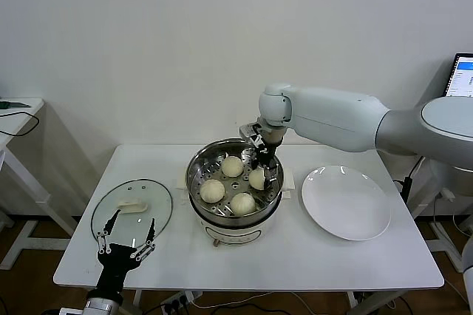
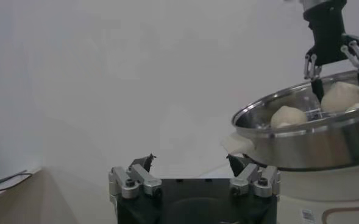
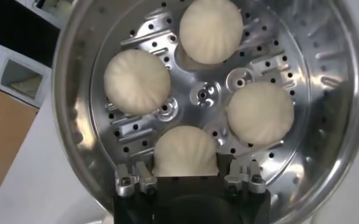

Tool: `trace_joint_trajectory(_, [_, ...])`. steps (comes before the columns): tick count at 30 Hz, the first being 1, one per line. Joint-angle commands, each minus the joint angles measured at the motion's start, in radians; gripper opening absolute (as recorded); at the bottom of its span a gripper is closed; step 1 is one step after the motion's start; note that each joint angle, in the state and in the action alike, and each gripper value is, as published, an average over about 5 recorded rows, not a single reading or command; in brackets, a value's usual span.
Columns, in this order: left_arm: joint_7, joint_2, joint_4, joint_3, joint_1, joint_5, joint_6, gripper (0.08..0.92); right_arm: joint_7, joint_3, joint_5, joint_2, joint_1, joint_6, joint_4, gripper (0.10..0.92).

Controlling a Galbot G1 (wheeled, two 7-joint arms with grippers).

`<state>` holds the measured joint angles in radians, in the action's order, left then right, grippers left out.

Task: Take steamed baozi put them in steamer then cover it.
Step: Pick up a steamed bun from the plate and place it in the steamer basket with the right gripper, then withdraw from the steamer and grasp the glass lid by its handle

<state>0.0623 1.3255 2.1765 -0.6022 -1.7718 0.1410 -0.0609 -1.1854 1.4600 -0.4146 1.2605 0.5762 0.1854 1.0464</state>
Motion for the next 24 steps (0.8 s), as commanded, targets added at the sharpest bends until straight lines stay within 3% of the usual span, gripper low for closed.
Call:
trace_joint_trajectory(1, [0.001, 0.0, 0.001, 0.001, 0.0, 0.001, 0.0, 0.823, 0.016, 0.0, 0.015, 0.008, -0.019, 0.0, -0.011, 0.721])
trace_joint_trajectory(7, [0.001, 0.001, 0.003, 0.0, -0.001, 0.001, 0.0, 0.823, 0.027, -0.027, 0.006, 0.001, -0.018, -0.002, 0.0, 0.811])
trace_joint_trajectory(17, [0.003, -0.002, 0.014, 0.007, 0.001, 0.003, 0.005, 0.823, 0.062, -0.11, -0.016, -0.136, 0.051, -0.03, 0.144, 0.823])
trace_joint_trajectory(21, [0.008, -0.002, 0.013, 0.016, 0.006, 0.013, 0.003, 0.823, 0.182, -0.174, -0.074, -0.241, 0.058, -0.067, 0.238, 0.823])
trace_joint_trajectory(24, [0.011, -0.005, 0.011, 0.021, 0.014, 0.032, 0.0, 0.823, 0.384, -0.243, -0.131, -0.344, 0.034, -0.114, 0.308, 0.823])
